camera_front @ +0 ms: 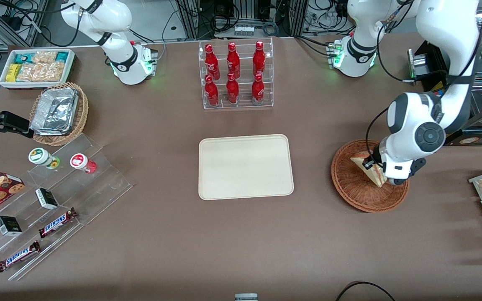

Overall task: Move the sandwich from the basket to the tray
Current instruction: 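Lower the open left gripper around the sandwich and close it, then lift the sandwich out of the basket and carry it over the tray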

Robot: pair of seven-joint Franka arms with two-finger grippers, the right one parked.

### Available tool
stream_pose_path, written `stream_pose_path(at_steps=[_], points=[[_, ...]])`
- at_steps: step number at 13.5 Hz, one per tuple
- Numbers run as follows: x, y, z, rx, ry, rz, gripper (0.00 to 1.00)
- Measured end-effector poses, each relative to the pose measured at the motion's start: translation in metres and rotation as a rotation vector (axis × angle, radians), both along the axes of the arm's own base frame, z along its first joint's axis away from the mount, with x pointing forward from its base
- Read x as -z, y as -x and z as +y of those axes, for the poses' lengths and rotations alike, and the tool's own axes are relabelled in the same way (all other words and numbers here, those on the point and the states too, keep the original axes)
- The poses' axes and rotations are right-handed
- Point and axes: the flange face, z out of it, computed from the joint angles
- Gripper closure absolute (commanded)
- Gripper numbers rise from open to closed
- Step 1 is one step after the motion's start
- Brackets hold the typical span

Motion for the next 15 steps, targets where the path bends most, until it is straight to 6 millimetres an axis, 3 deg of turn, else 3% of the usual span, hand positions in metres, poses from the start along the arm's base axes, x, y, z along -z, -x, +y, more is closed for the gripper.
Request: stream_pose_path(at_steps=[2, 5, 10, 15], points=[[-0.036, -0.012, -0.022, 0.034, 0.008, -0.021, 0.82], [-0.057, -0.012, -0.076, 0.125, 0.021, -0.053, 0.85], [-0.065, 0.011, -0.184, 0.269, 0.038, -0.077, 0.85], [-0.045, 0.036, -0.280, 0.369, 0.066, -0.058, 0.87]])
